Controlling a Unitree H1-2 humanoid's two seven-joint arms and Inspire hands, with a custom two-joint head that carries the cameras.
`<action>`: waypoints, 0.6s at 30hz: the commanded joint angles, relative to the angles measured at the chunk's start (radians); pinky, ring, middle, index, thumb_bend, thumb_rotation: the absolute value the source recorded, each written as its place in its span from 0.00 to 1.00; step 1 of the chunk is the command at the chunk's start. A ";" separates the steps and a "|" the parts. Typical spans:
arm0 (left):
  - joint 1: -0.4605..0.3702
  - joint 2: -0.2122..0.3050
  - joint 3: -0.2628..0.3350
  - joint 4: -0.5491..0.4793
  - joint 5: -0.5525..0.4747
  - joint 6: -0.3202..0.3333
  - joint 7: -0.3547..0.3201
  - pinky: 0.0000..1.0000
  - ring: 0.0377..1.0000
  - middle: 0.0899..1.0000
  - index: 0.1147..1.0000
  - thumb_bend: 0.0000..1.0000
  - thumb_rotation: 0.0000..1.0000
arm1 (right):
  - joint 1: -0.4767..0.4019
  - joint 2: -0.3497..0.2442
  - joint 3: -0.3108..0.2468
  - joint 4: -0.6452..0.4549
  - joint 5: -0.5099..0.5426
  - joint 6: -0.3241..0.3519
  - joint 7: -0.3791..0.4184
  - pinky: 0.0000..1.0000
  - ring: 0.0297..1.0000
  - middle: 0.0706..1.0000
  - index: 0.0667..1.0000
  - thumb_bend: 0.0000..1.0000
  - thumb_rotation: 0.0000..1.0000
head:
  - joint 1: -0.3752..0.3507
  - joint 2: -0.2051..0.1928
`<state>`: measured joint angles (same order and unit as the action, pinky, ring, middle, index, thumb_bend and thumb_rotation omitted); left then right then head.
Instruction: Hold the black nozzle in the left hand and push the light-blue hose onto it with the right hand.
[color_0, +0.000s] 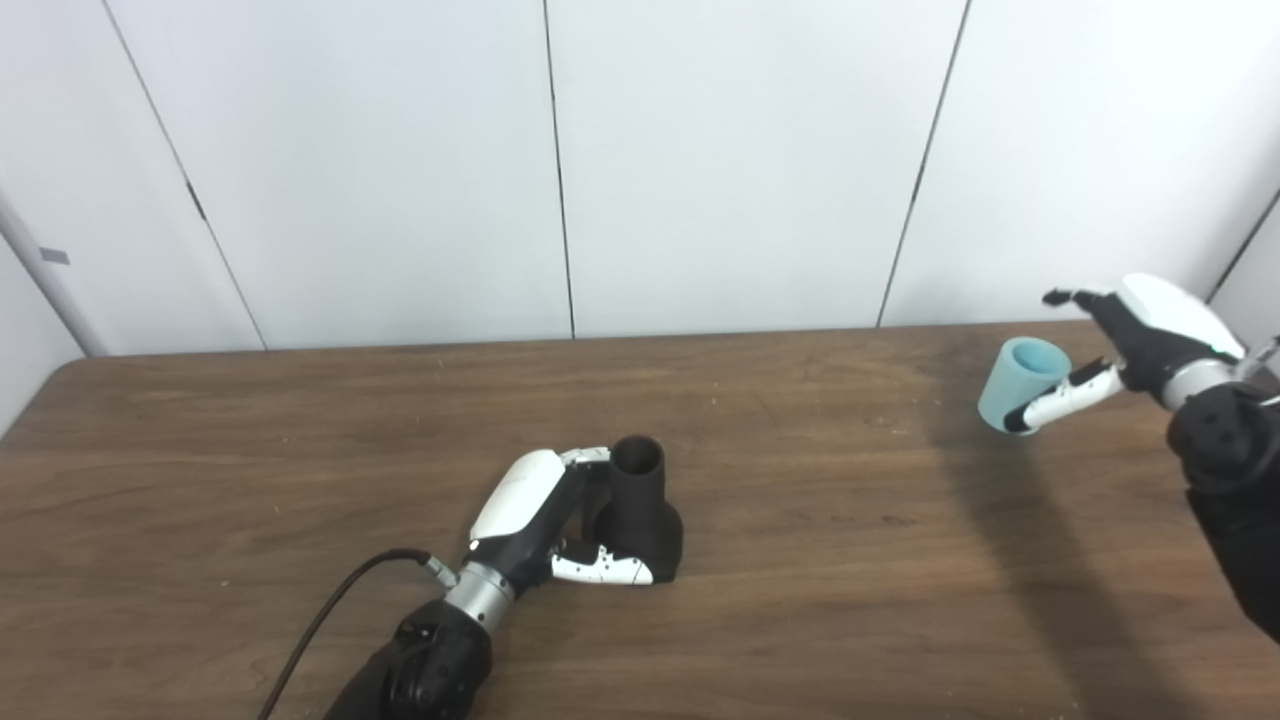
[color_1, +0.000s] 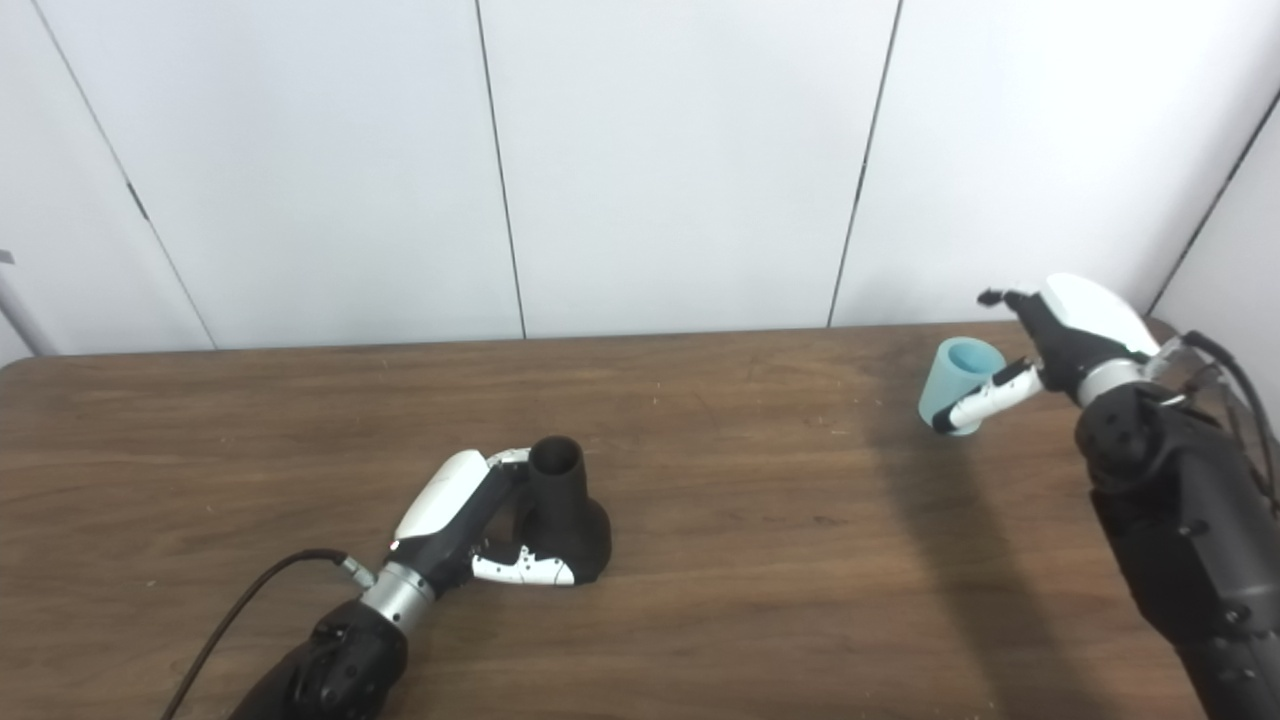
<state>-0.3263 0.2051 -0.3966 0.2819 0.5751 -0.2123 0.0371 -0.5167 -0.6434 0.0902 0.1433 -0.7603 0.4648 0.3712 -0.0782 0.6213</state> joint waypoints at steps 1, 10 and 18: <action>0.211 -0.007 -0.067 0.159 0.024 -0.007 -0.005 0.89 0.84 0.73 0.38 0.72 0.46 | -0.135 -0.058 0.014 0.002 -0.046 -0.024 -0.045 0.71 0.92 0.93 0.86 1.00 0.27 | 0.001 0.001; 0.211 -0.006 -0.066 0.156 0.022 -0.003 -0.008 0.90 0.84 0.73 0.39 0.72 0.46 | -0.229 -0.052 0.046 0.112 -0.008 0.002 0.000 0.64 0.85 0.90 0.85 1.00 0.25 | 0.004 0.003; 0.216 -0.006 -0.065 0.153 0.023 -0.006 -0.002 0.89 0.84 0.73 0.39 0.73 0.46 | -0.238 -0.042 0.038 0.152 0.034 -0.027 -0.045 0.56 0.74 0.85 0.85 1.00 0.24 | 0.010 0.006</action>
<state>-0.3253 0.2052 -0.3969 0.2762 0.5752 -0.2121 0.0363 -0.6646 -0.6427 0.1536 0.3214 -0.7318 0.4634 0.3827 -0.0675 0.6243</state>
